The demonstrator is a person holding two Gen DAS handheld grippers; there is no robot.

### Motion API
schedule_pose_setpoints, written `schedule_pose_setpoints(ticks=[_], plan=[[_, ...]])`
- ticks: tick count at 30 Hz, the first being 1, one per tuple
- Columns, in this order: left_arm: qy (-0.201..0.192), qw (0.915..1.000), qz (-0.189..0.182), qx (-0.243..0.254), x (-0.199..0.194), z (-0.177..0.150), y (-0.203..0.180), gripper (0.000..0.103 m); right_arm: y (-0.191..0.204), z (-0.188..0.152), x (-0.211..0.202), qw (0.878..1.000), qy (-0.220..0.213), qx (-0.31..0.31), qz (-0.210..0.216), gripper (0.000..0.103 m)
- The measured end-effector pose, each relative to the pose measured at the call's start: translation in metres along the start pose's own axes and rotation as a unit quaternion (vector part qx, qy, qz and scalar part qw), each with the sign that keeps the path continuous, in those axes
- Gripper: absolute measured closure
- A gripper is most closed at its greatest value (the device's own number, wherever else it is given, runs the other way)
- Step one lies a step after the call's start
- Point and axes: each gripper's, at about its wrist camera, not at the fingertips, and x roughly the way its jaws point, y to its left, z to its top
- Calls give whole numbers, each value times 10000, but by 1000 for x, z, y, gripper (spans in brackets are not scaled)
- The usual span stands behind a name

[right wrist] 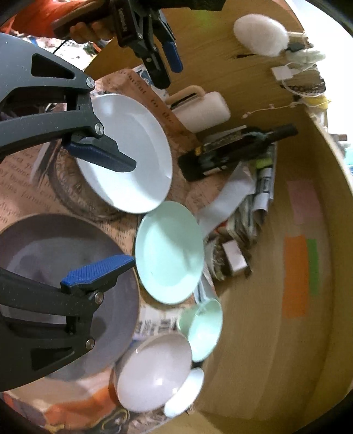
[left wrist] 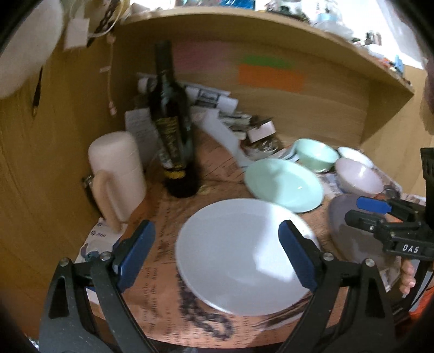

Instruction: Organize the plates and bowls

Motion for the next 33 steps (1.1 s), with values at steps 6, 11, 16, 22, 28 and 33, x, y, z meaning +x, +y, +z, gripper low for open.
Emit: schedule_pose_setpoints(ticks=[6,11,16,22,28,33], plan=[[357,9992,-53,-182,28,-16,25,10,5,-3,31,9994,337,-14,-43,43],[622,9968,-228,-449,47,-26,43,18,8,-5,47,9984,562,-21,-108,50],[844,9944,-380,-518,60,-32,47,36,12,-4,61,9964,834,-93,-105,68],[1004,9926,-474,-498,68,-36,47,56,8,0,77,9936,1124,8,-41,81],[1141,9897,-596,-635,75,-40,50,69,7,-1,85,9910,1325,102,-164,82],[1166,9881,-758,-649,76,-39,49,77,9,-1,92,9898,1396,271,-32,81]])
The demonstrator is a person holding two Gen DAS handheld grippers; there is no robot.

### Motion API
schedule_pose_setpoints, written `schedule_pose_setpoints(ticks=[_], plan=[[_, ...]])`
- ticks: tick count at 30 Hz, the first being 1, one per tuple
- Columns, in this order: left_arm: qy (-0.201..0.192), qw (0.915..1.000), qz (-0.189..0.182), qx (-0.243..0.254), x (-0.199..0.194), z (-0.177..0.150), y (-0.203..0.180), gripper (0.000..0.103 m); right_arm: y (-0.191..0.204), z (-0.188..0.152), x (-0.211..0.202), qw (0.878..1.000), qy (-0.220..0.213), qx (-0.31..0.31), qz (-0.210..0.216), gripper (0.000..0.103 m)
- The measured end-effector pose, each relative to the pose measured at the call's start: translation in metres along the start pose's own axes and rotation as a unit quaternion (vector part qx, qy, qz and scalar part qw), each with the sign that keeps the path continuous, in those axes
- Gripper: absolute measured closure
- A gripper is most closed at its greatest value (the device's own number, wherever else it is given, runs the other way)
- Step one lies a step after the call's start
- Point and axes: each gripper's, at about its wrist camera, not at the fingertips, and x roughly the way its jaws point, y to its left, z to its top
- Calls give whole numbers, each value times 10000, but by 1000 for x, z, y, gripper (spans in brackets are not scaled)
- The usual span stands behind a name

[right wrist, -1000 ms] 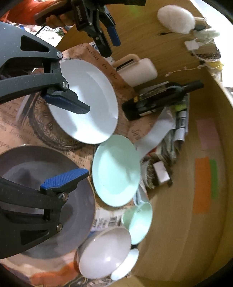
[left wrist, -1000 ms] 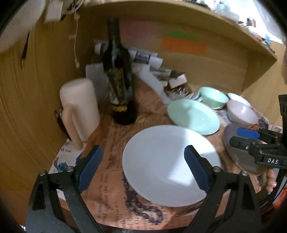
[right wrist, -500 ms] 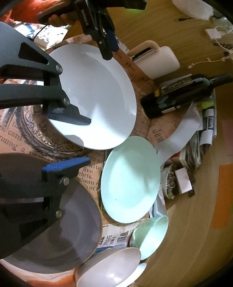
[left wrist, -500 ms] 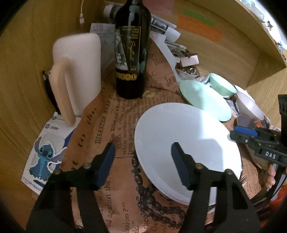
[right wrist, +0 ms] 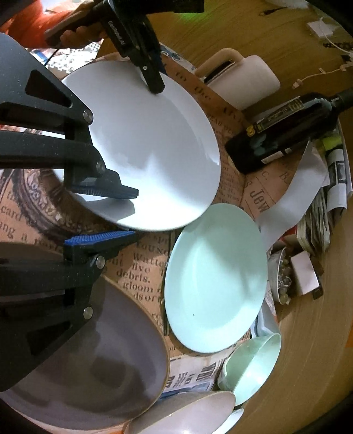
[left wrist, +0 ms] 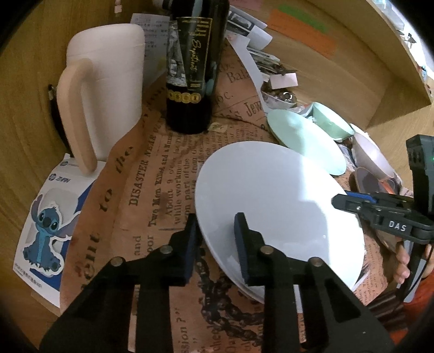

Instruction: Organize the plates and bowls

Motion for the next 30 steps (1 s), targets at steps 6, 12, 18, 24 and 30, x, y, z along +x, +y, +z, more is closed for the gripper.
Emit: schedule_pose_setpoints(ticks=[6,12,18,24,30], plan=[[32,10000,2,-2,0,1,0,77,0,-1,1,10000,-49,68,2,80],[16,9999,144,-24,0,1,-4,77,0,-4,-2,9997,-193,126,-29,81],[-73,9998,169,-64,-5,1,-9,77,-1,-5,-11,9993,-337,140,-9,81],[-197,9997,150,-25,-13,7,-21,77,-6,-1,-25,9984,-526,180,-37,81],[-260,9996,51,17,-16,14,-36,77,-14,-1,-39,9972,-704,227,-135,81]])
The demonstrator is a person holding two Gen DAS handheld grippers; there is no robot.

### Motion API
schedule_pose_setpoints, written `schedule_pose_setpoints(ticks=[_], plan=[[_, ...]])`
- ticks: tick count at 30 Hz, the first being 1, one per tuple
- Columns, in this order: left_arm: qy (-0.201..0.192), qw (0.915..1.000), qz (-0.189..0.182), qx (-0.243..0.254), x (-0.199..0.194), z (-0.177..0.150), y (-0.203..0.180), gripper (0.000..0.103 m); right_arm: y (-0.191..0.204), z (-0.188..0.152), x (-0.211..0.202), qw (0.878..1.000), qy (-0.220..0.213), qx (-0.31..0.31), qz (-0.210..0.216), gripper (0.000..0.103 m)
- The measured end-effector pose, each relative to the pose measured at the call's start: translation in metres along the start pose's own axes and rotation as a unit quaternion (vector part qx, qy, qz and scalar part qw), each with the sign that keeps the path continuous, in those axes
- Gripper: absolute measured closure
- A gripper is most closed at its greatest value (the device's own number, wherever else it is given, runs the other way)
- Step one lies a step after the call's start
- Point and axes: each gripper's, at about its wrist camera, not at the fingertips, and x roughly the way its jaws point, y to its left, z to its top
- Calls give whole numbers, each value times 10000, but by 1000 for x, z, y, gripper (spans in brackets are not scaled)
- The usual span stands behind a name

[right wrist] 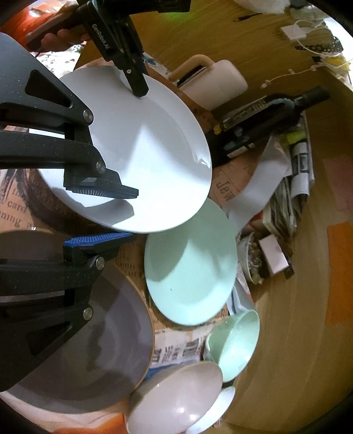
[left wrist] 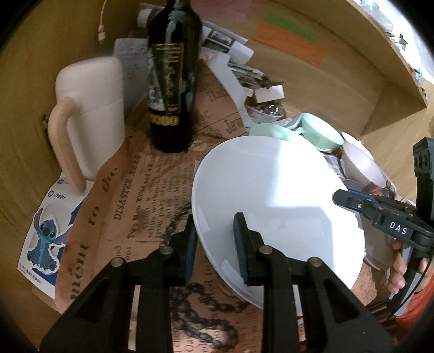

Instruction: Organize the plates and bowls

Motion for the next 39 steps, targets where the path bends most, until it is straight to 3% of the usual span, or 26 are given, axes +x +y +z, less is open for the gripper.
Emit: schedule_pose_setpoints(ticks=[15,39], plan=[[-117,9991,-280,311,0,9,-62,77,-40,-12,-44,9983,-412,304,-286,81],[159,9945,-667,788,25,-2,-156,77,-118,-54,-95,9923,-619,881,-618,81]])
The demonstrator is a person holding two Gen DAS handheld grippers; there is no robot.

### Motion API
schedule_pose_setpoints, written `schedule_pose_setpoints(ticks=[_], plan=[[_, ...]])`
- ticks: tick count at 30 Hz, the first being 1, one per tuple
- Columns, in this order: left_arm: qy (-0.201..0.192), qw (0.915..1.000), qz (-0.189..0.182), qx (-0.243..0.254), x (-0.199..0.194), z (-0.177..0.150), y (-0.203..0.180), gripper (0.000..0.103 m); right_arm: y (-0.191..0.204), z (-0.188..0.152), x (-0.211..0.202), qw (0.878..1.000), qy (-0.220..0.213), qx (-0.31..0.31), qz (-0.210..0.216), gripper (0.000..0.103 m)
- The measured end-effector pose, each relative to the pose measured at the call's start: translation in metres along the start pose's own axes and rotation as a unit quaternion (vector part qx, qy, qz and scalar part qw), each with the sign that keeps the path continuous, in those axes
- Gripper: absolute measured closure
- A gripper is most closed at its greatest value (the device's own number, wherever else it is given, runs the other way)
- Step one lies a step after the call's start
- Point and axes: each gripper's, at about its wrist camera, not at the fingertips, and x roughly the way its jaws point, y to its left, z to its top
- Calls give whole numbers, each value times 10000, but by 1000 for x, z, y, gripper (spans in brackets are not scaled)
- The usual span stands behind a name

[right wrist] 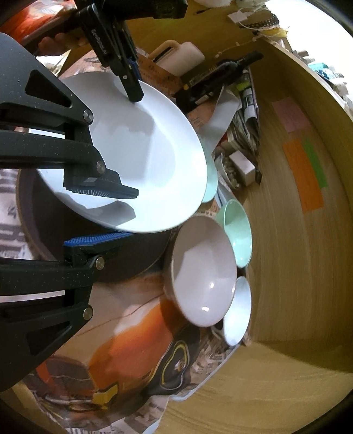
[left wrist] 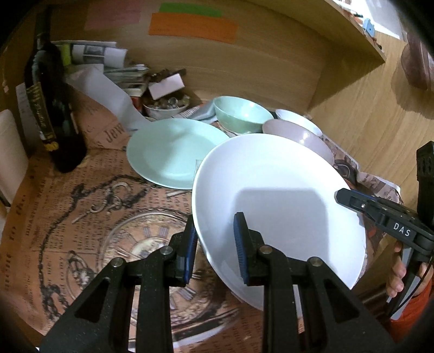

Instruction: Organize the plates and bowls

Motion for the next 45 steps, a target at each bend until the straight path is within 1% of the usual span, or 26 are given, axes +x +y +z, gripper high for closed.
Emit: schedule_pose_setpoints(ticks=[7,11,17,23,33,35,40,45], plan=[[222,9997,-58,82,15,-5,-11,77,-18,-7,3,9998,124,145,-73,81],[375,9992,-25,112,25,-9,-15,77,-26,-10,7,9994,210,271,-64,81],[425,9990,29,123,29,-11,-15,76,-29,-15,15,9989,341,300,-72,81],[427,9988,94,210,34,-10,-19,76,-32,-15,17,9986,357,391,-25,80],[449,9988,2,208,38,-8,-16,75,-26,-13,18,9988,417,4,-247,80],[441,9987,29,266,38,-9,-17,74,-25,-13,18,9988,436,-46,-239,79],[398,9981,159,443,38,-10,-22,73,-21,-13,18,9980,455,-243,-376,79],[410,9982,126,426,40,-10,-21,73,-22,-14,15,9976,434,-302,-439,79]])
